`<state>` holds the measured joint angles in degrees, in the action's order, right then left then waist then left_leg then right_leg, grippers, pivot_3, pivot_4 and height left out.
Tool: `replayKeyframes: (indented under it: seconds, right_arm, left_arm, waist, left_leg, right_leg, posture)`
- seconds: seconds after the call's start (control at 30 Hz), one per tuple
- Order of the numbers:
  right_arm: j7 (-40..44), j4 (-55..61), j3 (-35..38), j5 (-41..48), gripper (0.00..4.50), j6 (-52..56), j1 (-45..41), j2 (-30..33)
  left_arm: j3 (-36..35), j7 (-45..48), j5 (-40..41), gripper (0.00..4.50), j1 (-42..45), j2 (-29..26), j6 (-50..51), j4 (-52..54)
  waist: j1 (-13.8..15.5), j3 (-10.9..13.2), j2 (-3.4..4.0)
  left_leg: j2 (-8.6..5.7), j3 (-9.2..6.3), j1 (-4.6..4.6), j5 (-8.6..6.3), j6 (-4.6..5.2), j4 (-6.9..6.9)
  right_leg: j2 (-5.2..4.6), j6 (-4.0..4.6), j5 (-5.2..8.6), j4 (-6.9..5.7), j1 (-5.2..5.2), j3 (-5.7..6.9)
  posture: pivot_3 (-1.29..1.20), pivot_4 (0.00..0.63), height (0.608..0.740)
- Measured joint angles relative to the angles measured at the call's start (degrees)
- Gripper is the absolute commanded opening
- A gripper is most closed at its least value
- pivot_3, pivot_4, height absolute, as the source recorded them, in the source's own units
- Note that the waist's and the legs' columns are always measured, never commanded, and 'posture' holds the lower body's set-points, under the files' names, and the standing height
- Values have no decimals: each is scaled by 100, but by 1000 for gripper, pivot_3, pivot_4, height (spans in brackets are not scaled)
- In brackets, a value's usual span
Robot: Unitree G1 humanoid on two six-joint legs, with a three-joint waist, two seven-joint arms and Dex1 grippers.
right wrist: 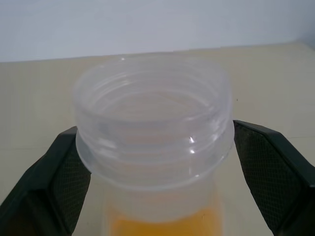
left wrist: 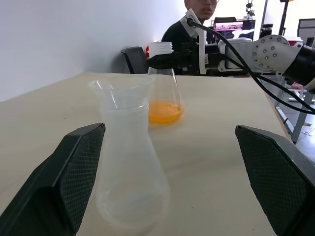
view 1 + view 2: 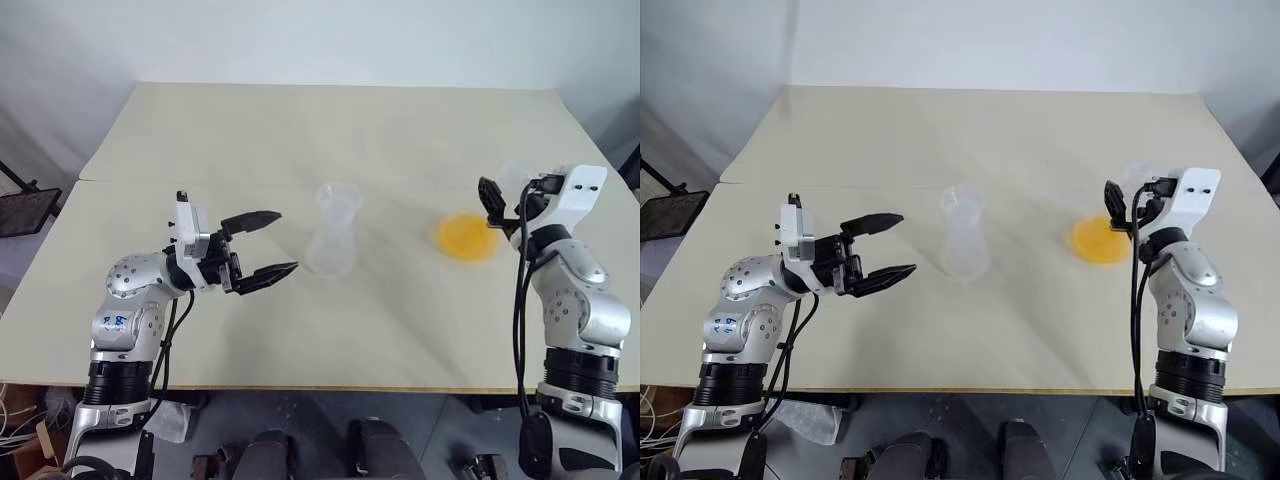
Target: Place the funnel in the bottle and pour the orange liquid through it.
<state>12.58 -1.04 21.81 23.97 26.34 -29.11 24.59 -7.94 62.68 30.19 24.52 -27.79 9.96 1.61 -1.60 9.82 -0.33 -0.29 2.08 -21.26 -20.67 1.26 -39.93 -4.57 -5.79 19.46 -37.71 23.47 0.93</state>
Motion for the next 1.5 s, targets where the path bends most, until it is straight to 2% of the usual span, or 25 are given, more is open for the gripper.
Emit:
replayKeyframes:
  seconds: [0.17, 0.27, 0.33, 0.4, 0.63, 0.83, 0.97, 1.03, 1.33, 1.5]
  right_arm:
    - [-4, -72, -27, 1, 4405, -6, 5, -80]
    - [6, -144, -42, 1, 3831, -45, -4, -106]
    - [19, -169, -57, -1, 3175, -114, -13, -107]
    - [24, -178, -67, -2, 2735, -147, -16, -107]
    - [98, -249, -124, -3, 2717, -345, -17, -143]
    - [511, -246, -418, -233, 2717, -634, 19, 27]
    - [1149, 102, -1371, -1265, 2717, -1059, 49, 1105]
    - [1417, 452, -1804, -1698, 2717, -1283, -4, 1410]
    - [1419, 871, -2664, -2266, 2717, -983, -548, 824]
    - [1421, 853, -3241, -2943, 2717, -854, -1049, 806]
  left_arm:
    - [0, -52, 0, 4500, 0, -1, 13, 12]
    - [0, -56, 0, 4500, 0, -3, 13, 18]
    - [0, -56, 0, 4500, 0, -8, 12, 18]
    - [0, -53, 0, 4500, 0, -8, 10, 18]
    - [0, 2, 0, 4500, -1, -23, -13, 15]
    - [-6, 64, 0, 4500, -12, -27, -70, -6]
    - [-21, 56, -12, 4500, -62, -48, -138, -46]
    - [-26, 44, -15, 4500, -63, -51, -146, -50]
    - [62, -91, -55, 4500, -107, -4, -142, -51]
    - [148, -196, -125, 4500, -142, 0, -121, -51]
  waist:
    - [0, 0, 0]
    - [0, 0, 0]
    - [-1, 0, 0]
    - [-2, 0, 0]
    - [-3, 1, 1]
    - [2, 3, 5]
    - [0, 11, 19]
    - [-5, 11, 18]
    - [6, 12, 18]
    - [-1, 12, 18]
  left_leg:
    - [0, 0, 0, 0, 0, 0]
    - [0, 0, 0, 0, 0, 0]
    - [0, 1, 0, 0, 0, 1]
    - [0, 1, 0, 0, 0, 2]
    - [0, 1, -1, 0, 0, 3]
    - [0, 1, -2, 0, 0, 4]
    - [-2, 2, -6, -1, 1, 8]
    - [3, 0, -4, 0, 0, 13]
    - [1, -1, -6, 3, -5, 12]
    - [0, -4, -8, 3, -5, 12]
  right_leg:
    - [0, 0, 0, 0, 0, 0]
    - [0, 0, 0, 2, 0, 0]
    - [0, 0, 0, 2, 0, 0]
    - [0, 0, 0, 3, 0, 0]
    - [0, 0, 0, 4, 0, 0]
    - [-1, 0, 0, 7, 1, 0]
    - [-2, 0, 0, 15, 5, 0]
    - [2, 0, 0, 19, 5, 2]
    - [-2, 0, 0, 18, 7, 4]
    - [-3, 0, 0, 21, 7, 10]
  posture:
    - [0, 150, 740]
    - [0, 150, 740]
    - [0, 150, 740]
    - [0, 150, 740]
    - [0, 150, 740]
    - [0, 150, 740]
    - [0, 150, 740]
    - [0, 150, 740]
    - [0, 150, 740]
    - [0, 150, 740]
